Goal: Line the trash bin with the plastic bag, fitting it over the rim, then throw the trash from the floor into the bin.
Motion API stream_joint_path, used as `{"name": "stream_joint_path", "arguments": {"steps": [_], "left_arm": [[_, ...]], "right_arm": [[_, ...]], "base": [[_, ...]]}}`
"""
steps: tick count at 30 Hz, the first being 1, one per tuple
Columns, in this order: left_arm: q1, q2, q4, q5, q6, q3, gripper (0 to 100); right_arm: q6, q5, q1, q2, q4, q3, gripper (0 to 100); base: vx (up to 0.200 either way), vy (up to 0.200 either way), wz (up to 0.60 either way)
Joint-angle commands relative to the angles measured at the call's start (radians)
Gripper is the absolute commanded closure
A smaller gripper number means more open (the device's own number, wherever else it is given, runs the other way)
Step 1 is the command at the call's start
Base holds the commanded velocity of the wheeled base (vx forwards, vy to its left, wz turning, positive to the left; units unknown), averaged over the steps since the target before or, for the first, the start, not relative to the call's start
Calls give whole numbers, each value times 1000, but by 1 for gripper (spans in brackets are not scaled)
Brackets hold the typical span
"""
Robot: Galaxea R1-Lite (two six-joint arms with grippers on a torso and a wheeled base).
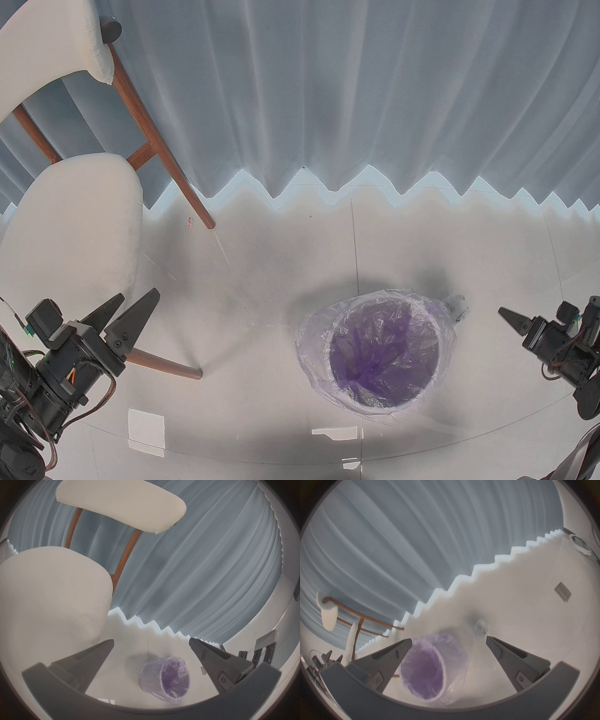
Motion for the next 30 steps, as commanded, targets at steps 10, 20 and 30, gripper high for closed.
{"name": "stream_joint_path", "arguments": {"steps": [10, 20, 30], "left_arm": [[53, -15, 14, -42, -26, 21, 0], [52, -25, 99, -36, 20, 21, 0], [52, -15, 134, 1, 21, 21, 0]], "right_arm": [[-20, -51, 180, 21, 133, 18, 0], [-11, -70, 245, 148, 125, 18, 0], [-12, -70, 246, 432, -162, -2, 0]], "base": [[-200, 0, 0], [-200, 0, 0], [-160, 0, 0]]}}
